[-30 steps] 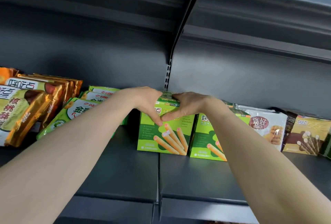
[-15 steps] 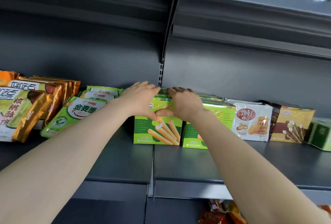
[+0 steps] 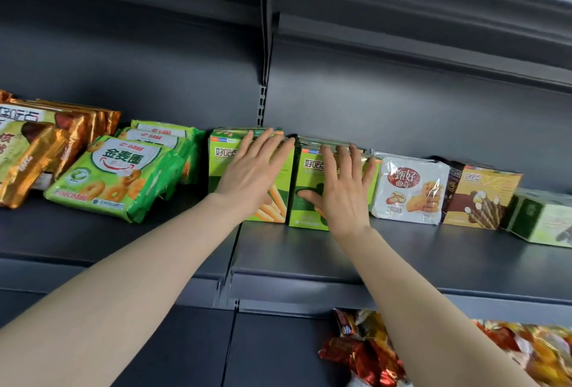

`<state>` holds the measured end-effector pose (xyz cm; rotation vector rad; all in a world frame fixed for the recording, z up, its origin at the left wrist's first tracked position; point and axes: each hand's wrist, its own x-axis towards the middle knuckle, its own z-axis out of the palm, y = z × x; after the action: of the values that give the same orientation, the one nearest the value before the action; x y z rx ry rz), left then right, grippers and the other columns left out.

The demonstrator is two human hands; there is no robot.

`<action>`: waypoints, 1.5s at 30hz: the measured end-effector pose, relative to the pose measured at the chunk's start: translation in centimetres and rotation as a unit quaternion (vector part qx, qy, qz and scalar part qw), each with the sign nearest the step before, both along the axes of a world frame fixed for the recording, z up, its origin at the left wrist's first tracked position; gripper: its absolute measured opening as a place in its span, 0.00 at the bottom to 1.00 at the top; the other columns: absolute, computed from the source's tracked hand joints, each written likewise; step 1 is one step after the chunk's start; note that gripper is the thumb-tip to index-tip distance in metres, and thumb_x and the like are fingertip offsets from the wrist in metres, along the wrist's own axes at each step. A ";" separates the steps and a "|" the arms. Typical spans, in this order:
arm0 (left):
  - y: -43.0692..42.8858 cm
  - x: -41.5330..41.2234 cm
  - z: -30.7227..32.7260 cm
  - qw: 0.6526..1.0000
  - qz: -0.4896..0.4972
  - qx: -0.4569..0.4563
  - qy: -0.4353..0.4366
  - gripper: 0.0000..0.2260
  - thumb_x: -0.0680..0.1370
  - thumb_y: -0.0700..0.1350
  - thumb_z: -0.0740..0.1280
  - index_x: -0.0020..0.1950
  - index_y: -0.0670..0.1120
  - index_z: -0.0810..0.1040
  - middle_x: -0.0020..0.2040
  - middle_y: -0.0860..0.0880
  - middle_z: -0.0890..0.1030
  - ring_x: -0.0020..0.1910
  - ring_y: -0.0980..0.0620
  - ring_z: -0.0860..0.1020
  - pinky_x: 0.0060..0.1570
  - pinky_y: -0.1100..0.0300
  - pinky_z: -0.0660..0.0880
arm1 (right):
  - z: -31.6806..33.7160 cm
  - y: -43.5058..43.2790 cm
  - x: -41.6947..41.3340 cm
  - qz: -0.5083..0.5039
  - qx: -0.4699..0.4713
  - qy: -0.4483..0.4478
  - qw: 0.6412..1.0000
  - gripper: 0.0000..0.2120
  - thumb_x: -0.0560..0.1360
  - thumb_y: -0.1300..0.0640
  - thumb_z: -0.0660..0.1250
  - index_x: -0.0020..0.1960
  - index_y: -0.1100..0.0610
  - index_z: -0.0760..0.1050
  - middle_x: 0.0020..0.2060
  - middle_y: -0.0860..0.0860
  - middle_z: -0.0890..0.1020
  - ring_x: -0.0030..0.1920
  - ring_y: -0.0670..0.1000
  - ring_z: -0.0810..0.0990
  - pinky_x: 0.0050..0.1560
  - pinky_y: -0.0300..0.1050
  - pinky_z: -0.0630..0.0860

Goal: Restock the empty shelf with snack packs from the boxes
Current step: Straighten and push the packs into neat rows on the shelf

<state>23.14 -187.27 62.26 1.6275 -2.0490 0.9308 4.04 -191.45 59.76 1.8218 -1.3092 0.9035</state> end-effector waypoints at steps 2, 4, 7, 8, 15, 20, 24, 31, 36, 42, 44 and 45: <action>-0.2 -0.1 -0.3 1.000 0.003 -0.005 -0.006 0.60 0.62 0.54 0.82 0.81 0.45 0.45 0.80 0.46 0.53 0.80 0.45 0.48 0.78 0.46 0.43 | -0.2 -0.5 0.4 0.003 -0.004 -0.006 1.000 0.45 0.66 0.33 0.71 0.73 0.59 0.65 0.67 0.63 0.72 0.72 0.67 0.66 0.70 0.75 0.57; -0.2 -0.4 -0.5 1.000 0.006 -0.012 -0.014 0.59 0.63 0.54 0.81 0.81 0.45 0.44 0.80 0.46 0.53 0.80 0.45 0.47 0.78 0.46 0.42 | -0.5 -0.9 0.4 0.015 -0.011 -0.011 1.000 0.45 0.66 0.34 0.72 0.72 0.58 0.64 0.67 0.63 0.72 0.72 0.67 0.66 0.70 0.75 0.57; 0.4 -0.6 -0.7 1.000 0.008 -0.016 -0.011 0.58 0.64 0.53 0.81 0.81 0.45 0.43 0.81 0.46 0.51 0.80 0.45 0.45 0.78 0.47 0.42 | -0.7 -0.8 -0.2 0.025 -0.025 -0.001 0.999 0.43 0.68 0.33 0.69 0.73 0.59 0.65 0.68 0.64 0.71 0.73 0.67 0.64 0.70 0.74 0.56; 0.7 -0.6 -0.7 1.000 0.006 -0.014 -0.008 0.58 0.65 0.53 0.80 0.81 0.45 0.43 0.81 0.45 0.50 0.80 0.45 0.44 0.78 0.47 0.42 | -0.7 -0.5 -0.3 0.025 -0.026 0.000 0.999 0.42 0.70 0.32 0.66 0.73 0.59 0.65 0.68 0.64 0.71 0.74 0.66 0.63 0.71 0.74 0.56; 3.8 2.2 -0.3 0.998 -0.029 -0.054 0.021 0.47 0.72 0.49 0.75 0.81 0.45 0.48 0.81 0.45 0.51 0.80 0.45 0.45 0.78 0.49 0.41 | 1.0 2.5 2.3 0.079 -0.045 -0.011 0.996 0.31 0.82 0.39 0.54 0.77 0.57 0.62 0.72 0.61 0.68 0.76 0.65 0.61 0.73 0.67 0.58; 7.4 8.2 1.3 0.996 -0.032 -0.070 0.033 0.47 0.72 0.51 0.76 0.81 0.44 0.51 0.81 0.45 0.52 0.80 0.44 0.47 0.78 0.48 0.43 | 2.5 5.7 8.7 0.142 -0.066 0.005 0.988 0.30 0.82 0.41 0.56 0.77 0.59 0.61 0.72 0.61 0.69 0.75 0.64 0.62 0.74 0.62 0.59; 10.6 15.0 2.0 0.997 -0.032 -0.056 0.053 0.46 0.73 0.54 0.74 0.81 0.42 0.50 0.81 0.45 0.52 0.80 0.45 0.47 0.78 0.50 0.46 | 2.8 8.5 15.1 0.152 -0.052 0.011 0.987 0.30 0.82 0.43 0.57 0.78 0.59 0.59 0.73 0.61 0.68 0.76 0.64 0.61 0.73 0.60 0.62; 14.2 24.7 0.4 0.994 -0.034 0.007 0.100 0.44 0.77 0.55 0.70 0.81 0.43 0.45 0.82 0.47 0.46 0.80 0.49 0.44 0.76 0.54 0.47 | 1.2 11.7 23.7 0.179 0.028 0.054 0.982 0.31 0.77 0.55 0.68 0.77 0.60 0.61 0.70 0.63 0.69 0.73 0.67 0.64 0.70 0.62 0.66; 14.1 28.7 -1.0 0.992 -0.049 0.076 0.092 0.41 0.80 0.56 0.66 0.81 0.42 0.44 0.81 0.47 0.43 0.80 0.49 0.43 0.76 0.52 0.49 | -0.6 12.9 27.9 0.153 0.126 0.053 0.979 0.33 0.77 0.48 0.69 0.78 0.58 0.62 0.73 0.63 0.66 0.75 0.67 0.60 0.70 0.63 0.68; 11.6 29.5 -2.0 0.985 -0.075 0.137 0.075 0.34 0.82 0.48 0.64 0.81 0.41 0.49 0.81 0.46 0.43 0.80 0.48 0.42 0.77 0.47 0.56 | -1.1 12.6 29.8 0.088 0.261 0.028 0.961 0.29 0.80 0.46 0.65 0.78 0.50 0.61 0.76 0.60 0.58 0.72 0.67 0.62 0.71 0.57 0.65; 10.8 29.5 -2.2 0.983 -0.071 0.155 0.072 0.35 0.81 0.47 0.65 0.81 0.41 0.48 0.81 0.45 0.43 0.80 0.48 0.41 0.77 0.47 0.56 | -0.9 12.4 29.9 0.079 0.282 0.025 0.956 0.29 0.79 0.48 0.67 0.77 0.50 0.62 0.75 0.59 0.59 0.68 0.66 0.67 0.68 0.55 0.67; 10.4 29.5 -2.4 0.983 -0.068 0.156 0.068 0.36 0.81 0.47 0.66 0.81 0.41 0.48 0.81 0.45 0.43 0.80 0.47 0.41 0.77 0.47 0.55 | -0.9 12.3 30.0 0.074 0.286 0.028 0.955 0.30 0.78 0.48 0.68 0.77 0.50 0.63 0.75 0.58 0.60 0.67 0.66 0.68 0.67 0.55 0.67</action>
<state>52.61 -176.91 59.88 1.6236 -2.2627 0.4554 34.07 -179.15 58.86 2.3934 -1.5186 0.5698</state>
